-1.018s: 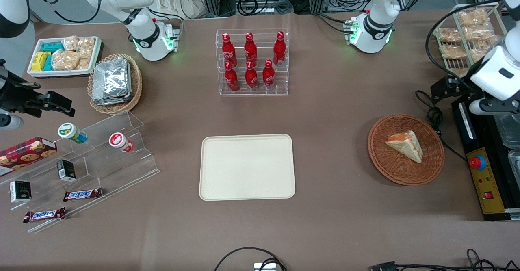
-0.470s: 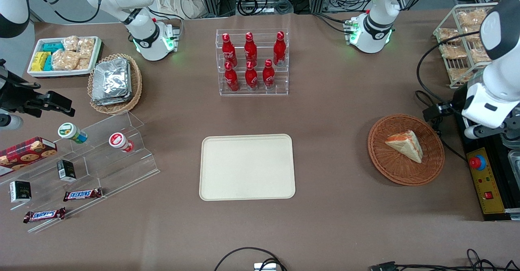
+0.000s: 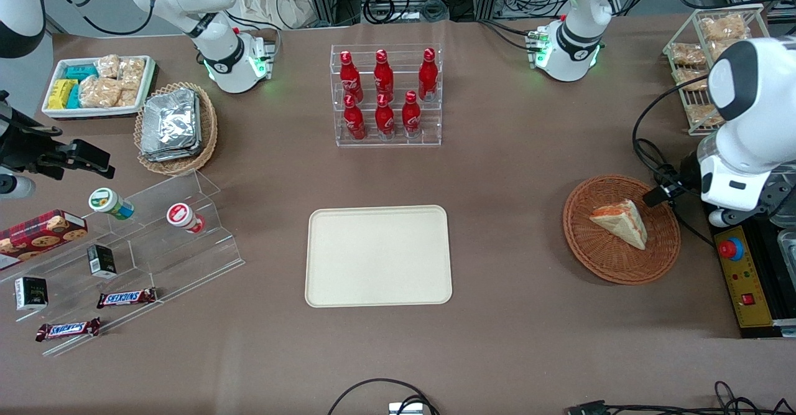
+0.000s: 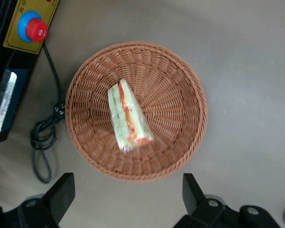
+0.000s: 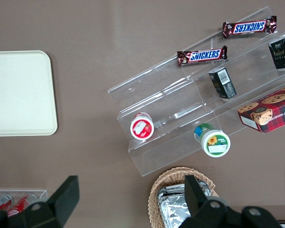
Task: Place sandwich from basket to tray
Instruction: 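Move the left gripper over the wicker basket toward the wrapped sandwich, then lower the open left gripper around the sandwich and close on it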
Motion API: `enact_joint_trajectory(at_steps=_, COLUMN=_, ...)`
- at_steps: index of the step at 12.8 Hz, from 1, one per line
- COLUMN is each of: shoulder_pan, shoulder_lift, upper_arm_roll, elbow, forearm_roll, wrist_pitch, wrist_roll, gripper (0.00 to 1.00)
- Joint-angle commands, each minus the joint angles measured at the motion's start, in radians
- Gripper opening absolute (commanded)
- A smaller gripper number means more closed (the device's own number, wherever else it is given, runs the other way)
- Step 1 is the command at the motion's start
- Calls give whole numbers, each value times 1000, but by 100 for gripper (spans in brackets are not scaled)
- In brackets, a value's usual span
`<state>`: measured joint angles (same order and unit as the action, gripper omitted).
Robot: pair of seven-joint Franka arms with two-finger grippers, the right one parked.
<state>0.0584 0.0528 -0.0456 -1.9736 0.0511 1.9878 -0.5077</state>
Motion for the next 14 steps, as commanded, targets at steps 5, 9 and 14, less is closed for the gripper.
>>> enact_joint_trajectory(at_steps=5, shoulder_pan=61, shoulder_lift=-31, upper_arm_roll=-7, elbow=-220, forearm_roll=4, wrist_pitch=277, wrist_roll=-156, gripper=100)
enact_joint_trajectory(at_steps=9, shoulder_pan=61, shoulder_lift=39, upper_arm_roll=-7, elbow=-228, forearm_roll=7, wrist_pitch=321, wrist_roll=-264, gripper=100)
enact_joint_trajectory(at_steps=14, shoulder_pan=49, shoulder_lift=119, upper_arm_roll=-10, elbow=-232, forearm_roll=7, wrist_pitch=385, wrist_roll=-366, gripper=100)
